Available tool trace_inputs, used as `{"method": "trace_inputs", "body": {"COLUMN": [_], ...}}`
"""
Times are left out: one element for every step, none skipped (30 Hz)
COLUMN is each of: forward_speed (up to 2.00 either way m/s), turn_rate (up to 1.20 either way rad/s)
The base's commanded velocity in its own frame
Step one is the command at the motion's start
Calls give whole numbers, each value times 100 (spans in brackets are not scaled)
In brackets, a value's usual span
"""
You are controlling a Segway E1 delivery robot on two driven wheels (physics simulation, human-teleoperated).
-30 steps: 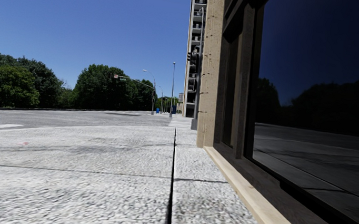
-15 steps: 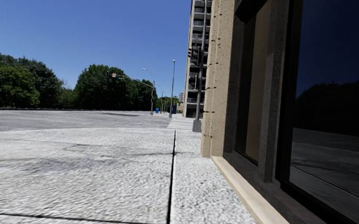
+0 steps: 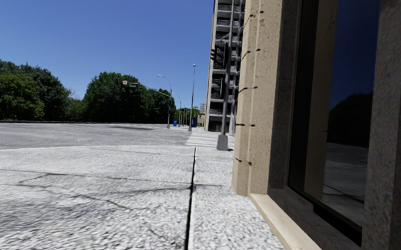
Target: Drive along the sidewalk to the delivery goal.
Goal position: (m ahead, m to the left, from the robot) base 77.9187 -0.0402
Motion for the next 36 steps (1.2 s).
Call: {"method": "trace_inputs", "body": {"forward_speed": [200,200,200,200,200,200,200,200,200,200,200,200,200,200,200,200,200,200,200,200,200,200,200,200,200,200,200,200,200,200,200,200,200,200,200,200], "turn_rate": [0,0,0,0,0,0,0,0,0,0,0,0,0,0,0,0,0,0,0,0,0,0,0,0,0,0,0,0,0,0,0,0,0,0,0,0]}}
